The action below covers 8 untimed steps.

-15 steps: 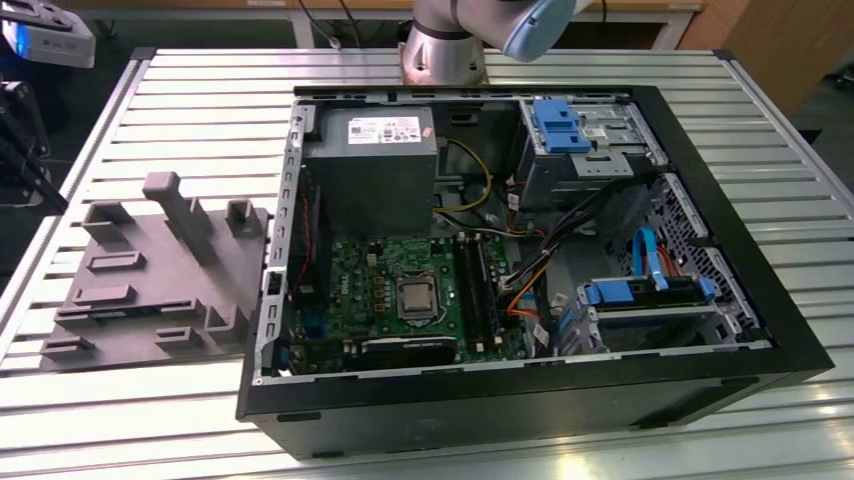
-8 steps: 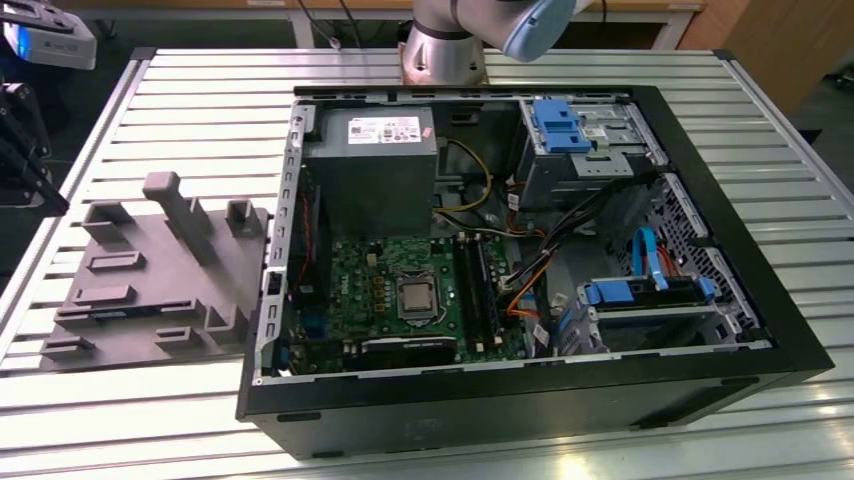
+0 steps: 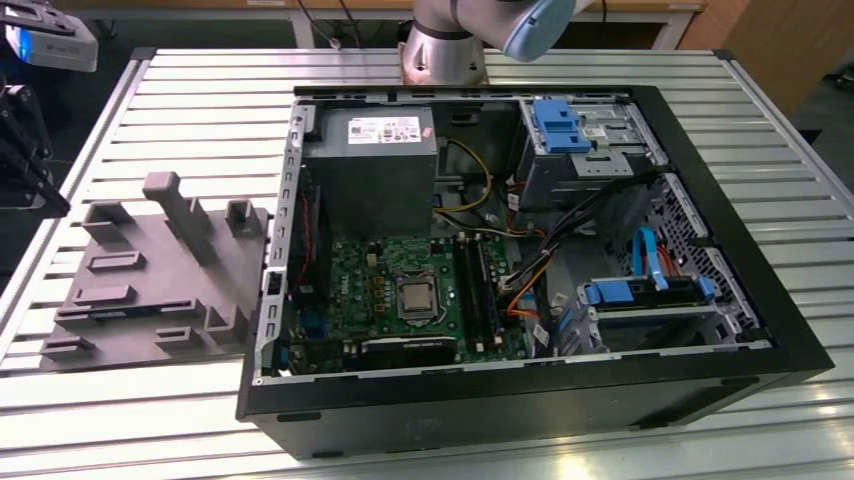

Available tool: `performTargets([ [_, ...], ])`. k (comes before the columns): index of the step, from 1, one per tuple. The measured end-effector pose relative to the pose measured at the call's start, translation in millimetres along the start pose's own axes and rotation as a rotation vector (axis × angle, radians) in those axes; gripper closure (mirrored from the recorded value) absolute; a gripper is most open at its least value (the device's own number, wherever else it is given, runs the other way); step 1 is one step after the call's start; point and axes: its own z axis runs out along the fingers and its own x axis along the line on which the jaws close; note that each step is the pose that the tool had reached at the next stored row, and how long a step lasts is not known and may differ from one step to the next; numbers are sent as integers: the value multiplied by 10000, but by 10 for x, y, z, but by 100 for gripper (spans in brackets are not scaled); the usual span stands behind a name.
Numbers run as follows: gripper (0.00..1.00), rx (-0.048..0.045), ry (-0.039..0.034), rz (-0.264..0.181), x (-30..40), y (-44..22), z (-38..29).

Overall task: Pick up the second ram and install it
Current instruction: 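Pick up the second ram and move it above second insertion slot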

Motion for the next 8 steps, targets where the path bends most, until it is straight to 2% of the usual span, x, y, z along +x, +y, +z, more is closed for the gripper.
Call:
performTargets([
  [8, 89, 0, 0, 0, 1, -1, 19],
])
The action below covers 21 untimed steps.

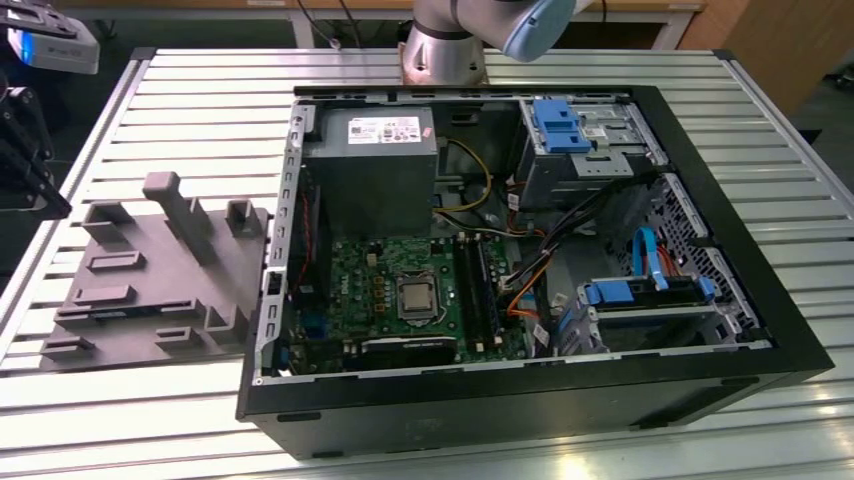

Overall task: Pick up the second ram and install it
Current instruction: 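Pick up the second ram and move it above second insertion slot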

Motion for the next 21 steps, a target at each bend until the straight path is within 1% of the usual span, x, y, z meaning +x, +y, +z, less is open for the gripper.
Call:
performTargets([
  [21, 89, 1, 0, -2, 13, -2, 70],
])
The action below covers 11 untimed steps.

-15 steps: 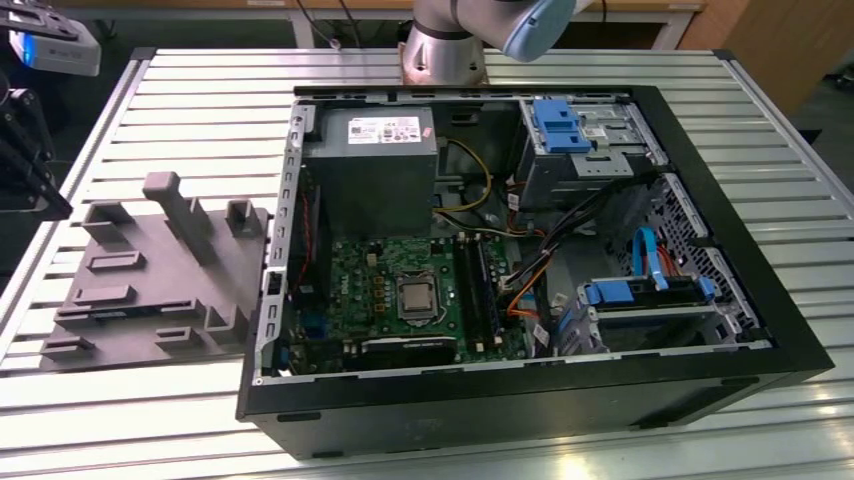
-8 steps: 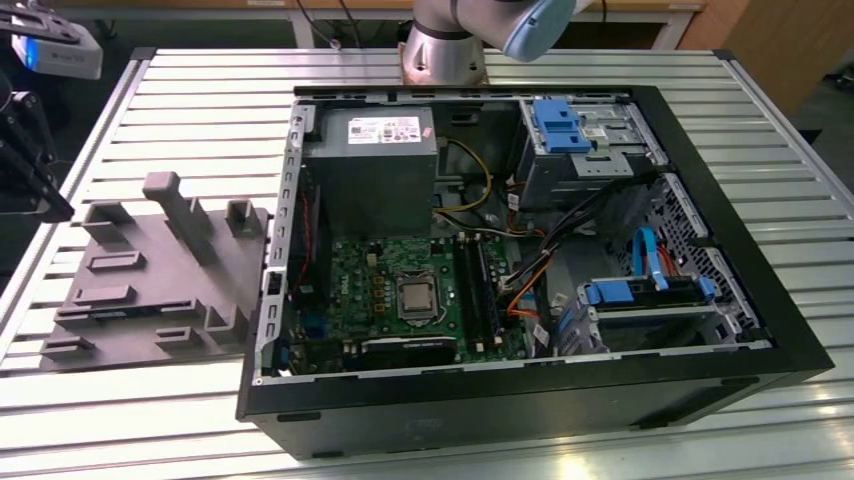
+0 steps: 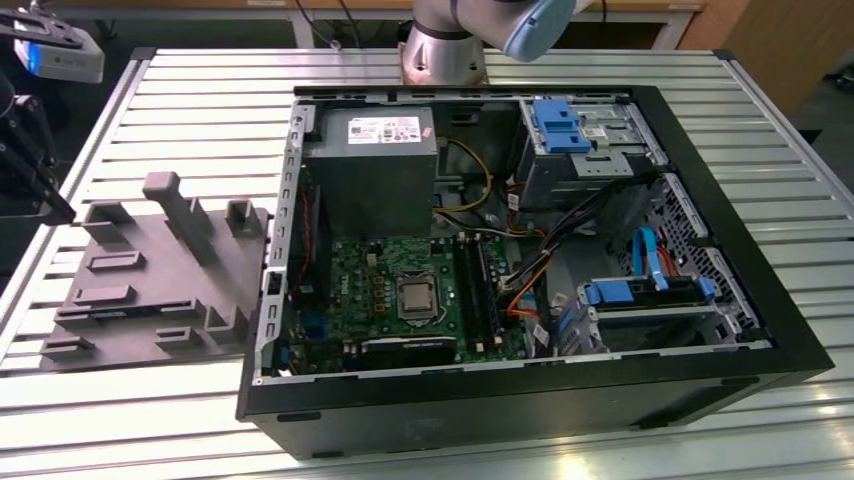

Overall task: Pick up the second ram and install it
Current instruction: 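Pick up the second ram and move it above second insertion slot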

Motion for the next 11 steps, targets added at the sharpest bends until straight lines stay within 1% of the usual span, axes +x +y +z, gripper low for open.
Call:
performTargets([
  [11, 89, 0, 0, 1, 9, -1, 32],
])
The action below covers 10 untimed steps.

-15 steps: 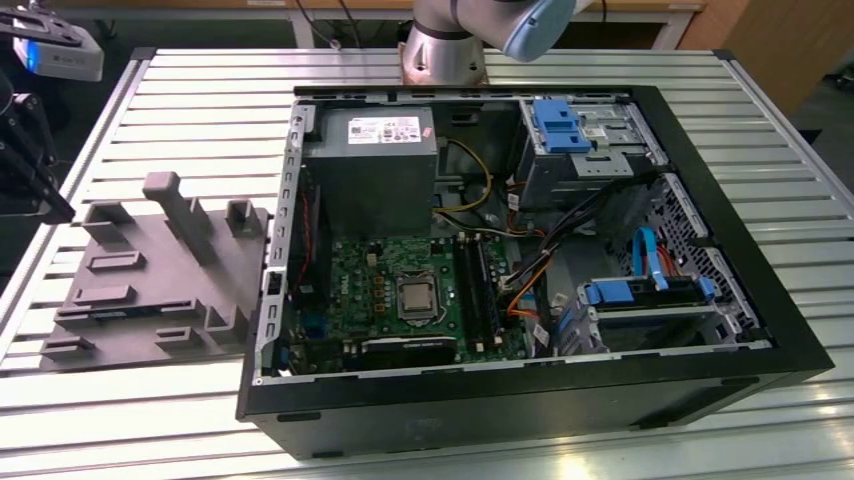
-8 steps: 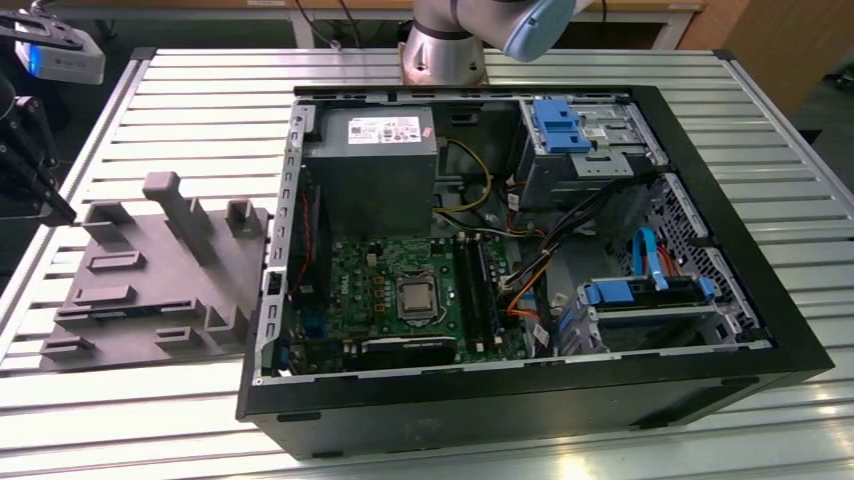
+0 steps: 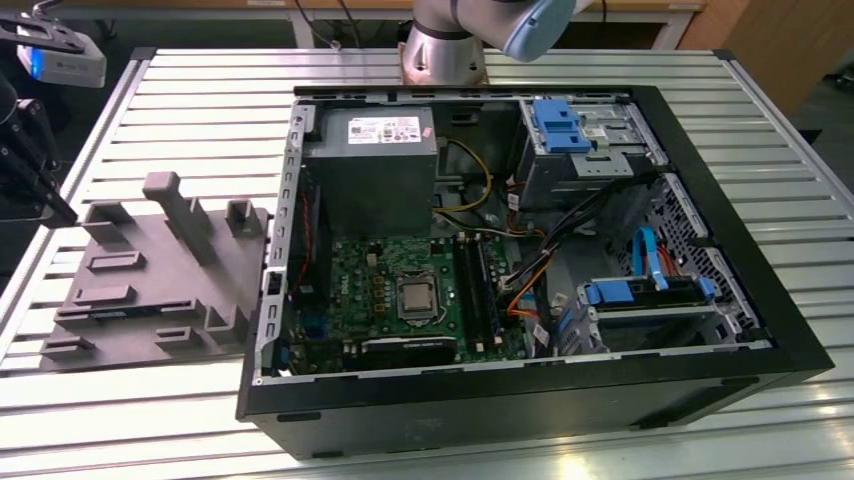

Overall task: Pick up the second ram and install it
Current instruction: 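Pick up the second ram and move it above second insertion slot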

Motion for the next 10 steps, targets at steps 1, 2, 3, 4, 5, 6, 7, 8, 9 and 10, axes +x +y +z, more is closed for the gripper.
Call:
performTargets([
  [1, 89, 0, 0, 0, 1, 0, 3],
  [2, 89, -1, 0, 0, 1, 0, 5],
  [3, 89, 0, 0, 0, 2, 0, 8],
  [4, 89, -1, 0, -1, 3, 0, 11],
  [5, 89, 0, 0, 0, 3, 0, 14],
  [6, 89, 0, 0, 0, 4, 0, 17],
  [7, 89, 0, 0, 0, 5, 0, 20],
  [8, 89, -1, 0, 0, 5, 0, 23],
  [9, 89, 0, 0, 0, 6, 0, 26],
  [10, 89, 0, 0, 0, 7, 0, 29],
])
